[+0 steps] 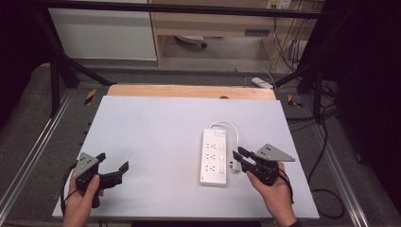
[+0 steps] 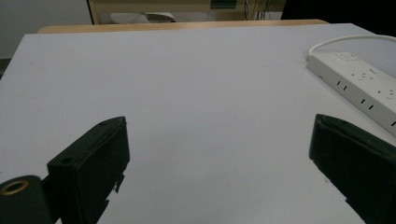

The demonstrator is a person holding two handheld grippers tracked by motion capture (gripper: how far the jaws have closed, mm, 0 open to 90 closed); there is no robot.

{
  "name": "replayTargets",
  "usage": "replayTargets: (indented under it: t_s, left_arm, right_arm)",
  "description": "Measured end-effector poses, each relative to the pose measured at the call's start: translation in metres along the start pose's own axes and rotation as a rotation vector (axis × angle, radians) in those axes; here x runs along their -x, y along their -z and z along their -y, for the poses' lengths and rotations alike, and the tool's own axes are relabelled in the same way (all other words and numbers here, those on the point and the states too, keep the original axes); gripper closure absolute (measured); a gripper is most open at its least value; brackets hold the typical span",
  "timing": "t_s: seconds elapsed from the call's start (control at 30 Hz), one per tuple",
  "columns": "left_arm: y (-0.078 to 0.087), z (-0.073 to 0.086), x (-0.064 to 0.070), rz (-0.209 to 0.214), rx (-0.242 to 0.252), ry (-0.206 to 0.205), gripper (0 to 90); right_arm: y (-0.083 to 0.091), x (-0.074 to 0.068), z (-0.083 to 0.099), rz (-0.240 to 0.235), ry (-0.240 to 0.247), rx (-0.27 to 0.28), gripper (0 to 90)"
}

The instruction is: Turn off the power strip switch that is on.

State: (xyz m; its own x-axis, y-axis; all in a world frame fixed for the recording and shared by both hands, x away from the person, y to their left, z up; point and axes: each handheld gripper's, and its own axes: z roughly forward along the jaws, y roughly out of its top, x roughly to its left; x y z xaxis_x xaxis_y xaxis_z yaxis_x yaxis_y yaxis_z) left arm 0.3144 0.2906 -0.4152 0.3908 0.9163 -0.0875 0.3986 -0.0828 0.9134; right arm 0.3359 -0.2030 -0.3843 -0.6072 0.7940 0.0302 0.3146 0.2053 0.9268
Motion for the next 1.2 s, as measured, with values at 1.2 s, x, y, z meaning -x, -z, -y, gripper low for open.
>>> replayTargets:
  t_s: [1.2]
  left_arm:
    - [0.0,0.0,0.001,0.0,0.0,-0.003,5.4]
  right_arm:
    - [-0.022,-0.014,0.023,-0.089,0.017,-0.083,90.0]
